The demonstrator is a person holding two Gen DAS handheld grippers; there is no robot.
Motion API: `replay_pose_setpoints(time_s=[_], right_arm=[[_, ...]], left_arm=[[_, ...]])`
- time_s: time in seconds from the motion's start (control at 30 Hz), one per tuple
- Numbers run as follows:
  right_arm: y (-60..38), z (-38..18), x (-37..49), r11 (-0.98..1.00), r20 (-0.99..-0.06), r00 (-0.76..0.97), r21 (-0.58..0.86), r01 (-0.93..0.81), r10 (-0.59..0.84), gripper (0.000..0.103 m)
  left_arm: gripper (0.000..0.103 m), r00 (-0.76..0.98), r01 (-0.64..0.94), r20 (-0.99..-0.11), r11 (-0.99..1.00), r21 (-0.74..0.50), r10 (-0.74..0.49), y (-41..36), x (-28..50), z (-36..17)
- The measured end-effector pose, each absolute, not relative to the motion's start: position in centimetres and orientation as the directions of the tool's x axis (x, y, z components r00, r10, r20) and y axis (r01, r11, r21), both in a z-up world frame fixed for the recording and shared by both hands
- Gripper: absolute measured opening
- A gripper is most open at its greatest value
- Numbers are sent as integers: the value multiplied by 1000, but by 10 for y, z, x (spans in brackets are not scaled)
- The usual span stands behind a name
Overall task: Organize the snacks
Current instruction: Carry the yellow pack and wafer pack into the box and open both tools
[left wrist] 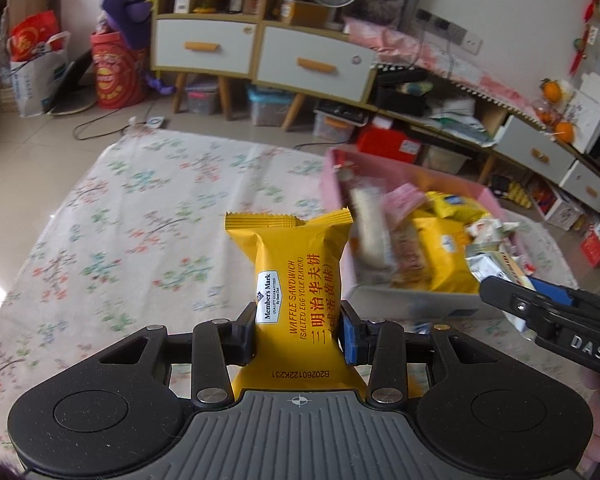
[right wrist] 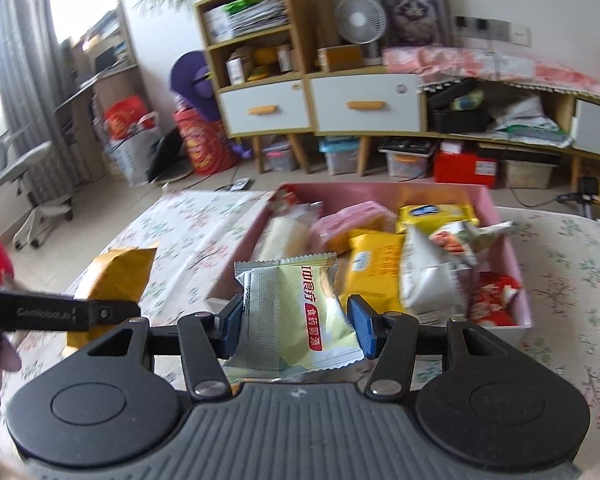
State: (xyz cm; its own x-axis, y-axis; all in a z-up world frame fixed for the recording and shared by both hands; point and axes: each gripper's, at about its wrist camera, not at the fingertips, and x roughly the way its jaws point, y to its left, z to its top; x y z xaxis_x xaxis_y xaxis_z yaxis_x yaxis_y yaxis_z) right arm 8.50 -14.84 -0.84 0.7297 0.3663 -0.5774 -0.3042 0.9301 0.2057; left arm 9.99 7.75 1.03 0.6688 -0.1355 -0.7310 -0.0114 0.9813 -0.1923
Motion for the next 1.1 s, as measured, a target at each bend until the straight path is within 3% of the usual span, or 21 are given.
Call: replay_pose_setpoints(time_s=[0.5,0.63,1.1], right_arm=[[-203,-5,109,933,-506,802,319,-168,317,51],[-207,-9,125,924,-511,798,354,-143,319,51],[-204,-25,161,946,-507,812,283,-159,288,51]], left_arm=[[37,712,54,-657,952,-300,-247,16,147,0],[37,701,51,-670,955,-293,-243,5,172,-9],[38,708,132,-666,970,-205,-237,-25,221,-28]])
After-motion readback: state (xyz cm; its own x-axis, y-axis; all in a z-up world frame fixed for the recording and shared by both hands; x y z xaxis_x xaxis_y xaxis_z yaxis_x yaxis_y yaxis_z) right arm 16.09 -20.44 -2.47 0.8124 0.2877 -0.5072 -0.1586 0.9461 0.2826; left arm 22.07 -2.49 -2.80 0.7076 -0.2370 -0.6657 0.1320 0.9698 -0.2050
